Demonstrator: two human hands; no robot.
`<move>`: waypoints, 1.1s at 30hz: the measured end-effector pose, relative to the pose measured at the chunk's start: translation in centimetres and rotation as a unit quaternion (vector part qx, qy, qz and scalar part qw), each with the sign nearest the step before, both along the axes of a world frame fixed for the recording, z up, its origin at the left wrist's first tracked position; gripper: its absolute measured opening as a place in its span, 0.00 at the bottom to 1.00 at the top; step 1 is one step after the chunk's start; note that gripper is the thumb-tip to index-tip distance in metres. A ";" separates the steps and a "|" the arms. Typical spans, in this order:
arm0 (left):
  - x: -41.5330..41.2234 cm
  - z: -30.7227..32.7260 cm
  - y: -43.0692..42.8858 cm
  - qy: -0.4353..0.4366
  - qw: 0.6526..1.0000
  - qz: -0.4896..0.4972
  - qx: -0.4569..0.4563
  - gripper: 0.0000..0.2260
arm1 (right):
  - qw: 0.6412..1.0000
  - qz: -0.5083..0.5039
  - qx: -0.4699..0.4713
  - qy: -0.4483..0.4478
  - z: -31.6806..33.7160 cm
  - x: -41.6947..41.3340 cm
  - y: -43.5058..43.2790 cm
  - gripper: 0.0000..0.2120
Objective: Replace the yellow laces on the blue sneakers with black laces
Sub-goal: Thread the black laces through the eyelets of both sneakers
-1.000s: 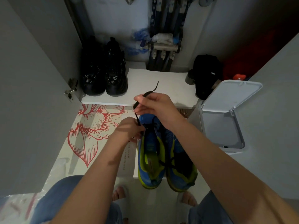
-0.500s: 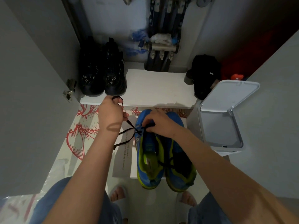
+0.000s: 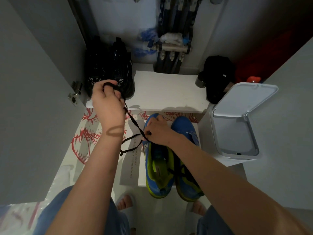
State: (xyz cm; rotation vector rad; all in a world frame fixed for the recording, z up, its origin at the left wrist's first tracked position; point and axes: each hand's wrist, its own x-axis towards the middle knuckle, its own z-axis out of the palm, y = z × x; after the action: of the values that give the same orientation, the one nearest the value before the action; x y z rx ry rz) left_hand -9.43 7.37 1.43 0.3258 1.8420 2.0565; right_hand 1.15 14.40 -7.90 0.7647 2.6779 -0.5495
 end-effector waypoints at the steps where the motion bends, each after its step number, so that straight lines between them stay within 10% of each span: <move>1: 0.1 0.0 0.1 -0.018 0.999 -0.027 -0.012 0.14 | 1.000 -0.002 -0.002 0.002 -0.2 -0.2 0.1 0.13; 8: 0.1 -0.8 0.0 -0.006 0.975 -0.138 -0.172 0.08 | 1.000 -0.007 -0.014 -0.014 -0.5 -0.4 0.0 0.13; 11: -0.3 -1.7 0.0 0.048 0.952 -0.162 -0.255 0.09 | 0.976 -0.130 -0.169 0.039 1.3 -0.7 0.0 0.13; 14: -1.3 -3.1 -0.4 0.137 0.874 -0.192 -0.425 0.12 | 0.858 -0.323 -0.364 0.167 4.3 -1.5 0.7 0.08; 19: -0.1 -2.8 -0.6 0.226 0.705 -0.241 -0.627 0.18 | 0.705 -0.297 -0.503 0.401 8.1 -0.2 2.0 0.12; 21: -0.2 -2.4 -0.1 0.221 0.777 -0.253 -0.532 0.15 | 0.701 -0.265 -0.513 0.419 9.0 0.1 1.8 0.12; 24: 0.5 -1.2 0.6 -0.061 0.933 -0.279 -0.219 0.18 | 0.734 -0.212 -0.499 0.409 9.7 0.5 1.1 0.11; 27: 0.5 -0.7 1.3 -0.243 0.925 -0.290 -0.025 0.22 | 0.788 -0.167 -0.489 0.336 9.5 1.3 0.4 0.10; 33: -0.2 -0.1 2.0 -0.189 0.950 -0.247 -0.033 0.14 | 0.874 -0.077 -0.466 0.116 7.6 3.2 0.0 0.11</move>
State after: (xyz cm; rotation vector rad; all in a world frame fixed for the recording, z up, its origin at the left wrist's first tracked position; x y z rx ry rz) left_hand -9.61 9.37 1.33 0.3108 1.4189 1.5803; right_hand 4.31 14.36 -0.29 0.6137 2.0960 -1.8677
